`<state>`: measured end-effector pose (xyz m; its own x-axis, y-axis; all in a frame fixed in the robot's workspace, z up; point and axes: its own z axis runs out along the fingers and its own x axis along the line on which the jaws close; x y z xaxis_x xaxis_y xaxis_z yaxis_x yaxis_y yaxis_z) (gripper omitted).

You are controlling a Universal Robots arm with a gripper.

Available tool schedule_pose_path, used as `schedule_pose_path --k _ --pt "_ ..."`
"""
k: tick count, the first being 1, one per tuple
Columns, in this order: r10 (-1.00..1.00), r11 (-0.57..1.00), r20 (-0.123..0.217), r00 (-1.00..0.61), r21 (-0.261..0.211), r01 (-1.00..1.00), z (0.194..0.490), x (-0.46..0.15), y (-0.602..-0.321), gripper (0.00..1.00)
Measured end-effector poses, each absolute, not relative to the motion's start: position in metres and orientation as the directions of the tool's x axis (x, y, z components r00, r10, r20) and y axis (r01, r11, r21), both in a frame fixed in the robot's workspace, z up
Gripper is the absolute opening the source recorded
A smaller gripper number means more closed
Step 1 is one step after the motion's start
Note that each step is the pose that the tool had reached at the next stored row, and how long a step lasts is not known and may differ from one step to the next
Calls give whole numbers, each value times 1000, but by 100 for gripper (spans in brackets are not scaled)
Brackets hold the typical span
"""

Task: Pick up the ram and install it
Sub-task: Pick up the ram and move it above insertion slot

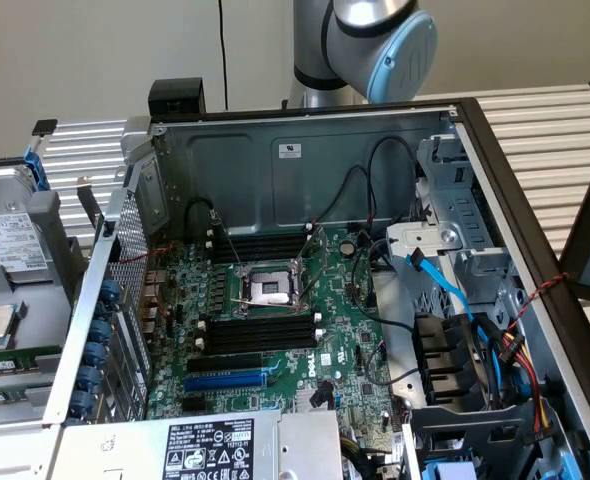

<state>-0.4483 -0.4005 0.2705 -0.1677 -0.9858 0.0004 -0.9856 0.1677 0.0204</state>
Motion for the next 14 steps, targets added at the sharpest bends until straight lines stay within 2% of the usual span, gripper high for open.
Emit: schedule_pose_path --k 3,5,14 --pt "-992 123 10 -122 19 -992 270 -448 -401 24" --pt "-993 112 28 -112 16 -994 269 -448 -401 24" --pt "-996 76 50 -75 10 -997 266 -446 -401 24"
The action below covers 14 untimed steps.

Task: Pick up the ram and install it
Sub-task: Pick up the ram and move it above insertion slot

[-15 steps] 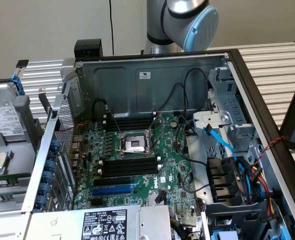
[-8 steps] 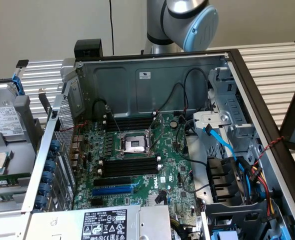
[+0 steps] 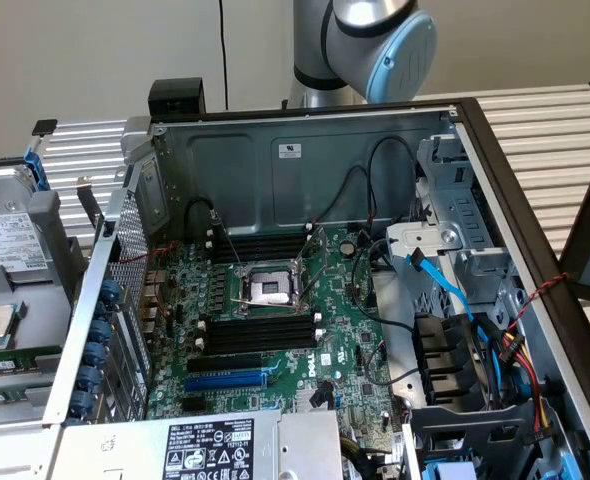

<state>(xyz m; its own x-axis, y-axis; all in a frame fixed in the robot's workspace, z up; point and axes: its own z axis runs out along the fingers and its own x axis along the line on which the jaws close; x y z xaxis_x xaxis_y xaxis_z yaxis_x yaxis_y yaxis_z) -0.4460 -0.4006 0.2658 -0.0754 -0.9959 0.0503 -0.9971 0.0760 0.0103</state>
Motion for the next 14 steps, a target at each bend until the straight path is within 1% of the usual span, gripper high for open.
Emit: schedule_pose_path --k 5,10,14 --pt "-996 57 62 -57 2 -998 264 -445 -401 24" --pt "-997 45 63 -46 -15 -999 261 -445 -404 24" --pt "-997 43 62 -44 -18 -999 255 -443 -412 24"
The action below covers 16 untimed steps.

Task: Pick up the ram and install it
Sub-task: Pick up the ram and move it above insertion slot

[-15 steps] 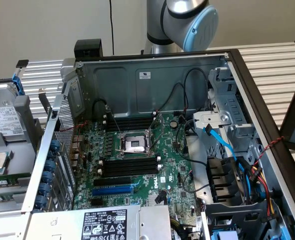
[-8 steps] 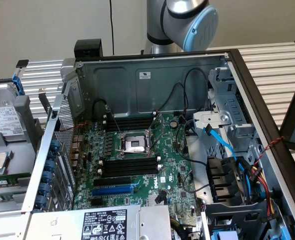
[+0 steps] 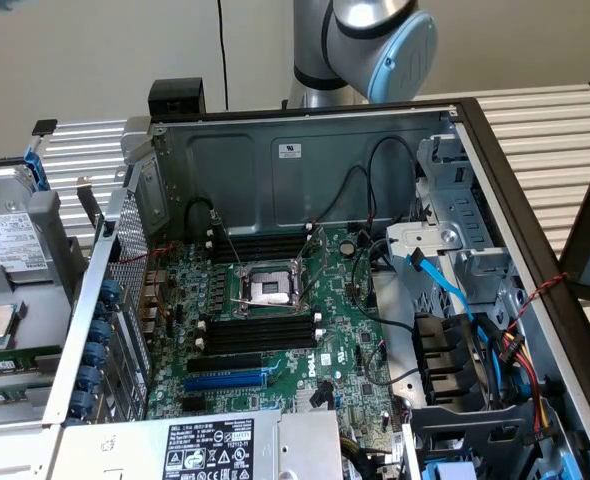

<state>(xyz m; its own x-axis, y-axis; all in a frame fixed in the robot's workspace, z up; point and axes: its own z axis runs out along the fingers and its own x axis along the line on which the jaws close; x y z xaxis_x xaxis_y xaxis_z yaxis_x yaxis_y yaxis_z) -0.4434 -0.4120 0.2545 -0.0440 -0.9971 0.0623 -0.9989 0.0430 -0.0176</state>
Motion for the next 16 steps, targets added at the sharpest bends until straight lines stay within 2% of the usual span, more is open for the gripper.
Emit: schedule_pose_path --k 16 --pt "-997 33 62 -34 -18 -999 225 -429 -424 24"
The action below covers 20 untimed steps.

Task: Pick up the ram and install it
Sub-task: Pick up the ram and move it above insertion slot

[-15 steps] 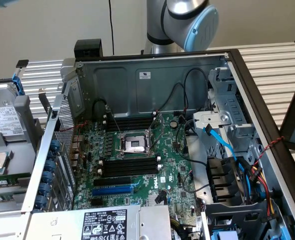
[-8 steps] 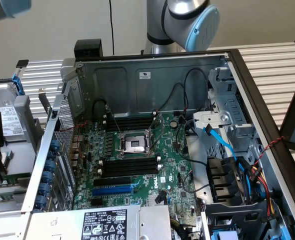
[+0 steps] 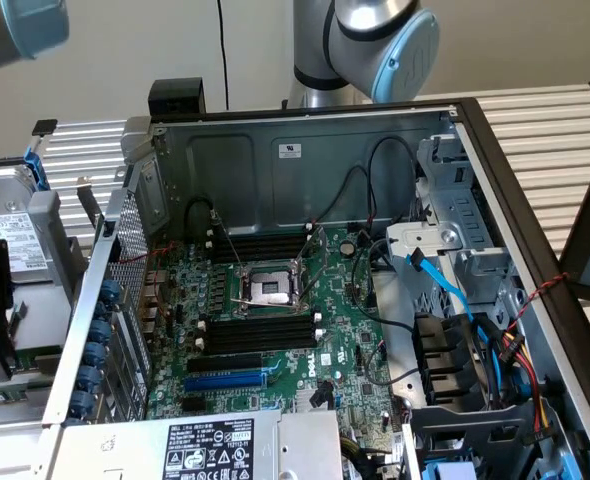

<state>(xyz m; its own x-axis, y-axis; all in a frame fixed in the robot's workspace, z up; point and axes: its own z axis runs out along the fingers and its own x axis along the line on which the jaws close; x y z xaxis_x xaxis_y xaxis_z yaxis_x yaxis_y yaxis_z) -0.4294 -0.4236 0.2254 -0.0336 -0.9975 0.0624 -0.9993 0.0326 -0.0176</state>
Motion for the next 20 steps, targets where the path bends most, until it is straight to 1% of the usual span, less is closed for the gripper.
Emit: schedule_pose_path --k 12,20 --pt "-998 25 63 -26 -20 -999 212 -432 -424 24" --pt "-998 14 63 -15 -20 -1000 210 -433 -424 24"
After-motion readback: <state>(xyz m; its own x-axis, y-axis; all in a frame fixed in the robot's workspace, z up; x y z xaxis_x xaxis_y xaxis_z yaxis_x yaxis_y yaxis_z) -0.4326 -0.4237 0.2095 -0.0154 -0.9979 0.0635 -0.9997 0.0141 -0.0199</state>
